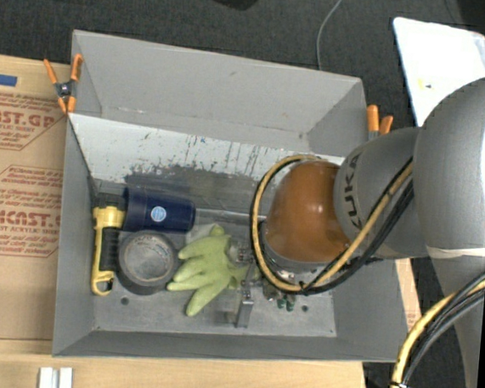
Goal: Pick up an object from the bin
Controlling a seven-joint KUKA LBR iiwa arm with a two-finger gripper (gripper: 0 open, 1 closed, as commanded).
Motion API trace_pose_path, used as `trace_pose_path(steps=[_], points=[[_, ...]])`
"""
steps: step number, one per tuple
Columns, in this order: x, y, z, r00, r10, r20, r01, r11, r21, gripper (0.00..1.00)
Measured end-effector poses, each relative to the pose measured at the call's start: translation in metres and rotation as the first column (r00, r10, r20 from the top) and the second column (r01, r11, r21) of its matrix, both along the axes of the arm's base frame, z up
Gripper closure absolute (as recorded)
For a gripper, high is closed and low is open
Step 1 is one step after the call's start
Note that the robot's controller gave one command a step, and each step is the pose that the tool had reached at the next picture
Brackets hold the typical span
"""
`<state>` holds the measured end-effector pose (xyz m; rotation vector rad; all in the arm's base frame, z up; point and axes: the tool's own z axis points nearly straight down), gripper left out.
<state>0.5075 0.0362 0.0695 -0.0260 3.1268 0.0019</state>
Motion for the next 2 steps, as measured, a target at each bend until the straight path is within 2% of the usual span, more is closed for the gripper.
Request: trace_pose_path(steps=[1, 2], points=[[0.036, 0.02, 0.0, 0.996, 0.084, 0.001, -0.084, 0.996, -0.005, 0.0], [0.053, 0.009, 0.001, 1.0, -0.016, 0.003, 0.016, 1.0, 0.001, 1.0]])
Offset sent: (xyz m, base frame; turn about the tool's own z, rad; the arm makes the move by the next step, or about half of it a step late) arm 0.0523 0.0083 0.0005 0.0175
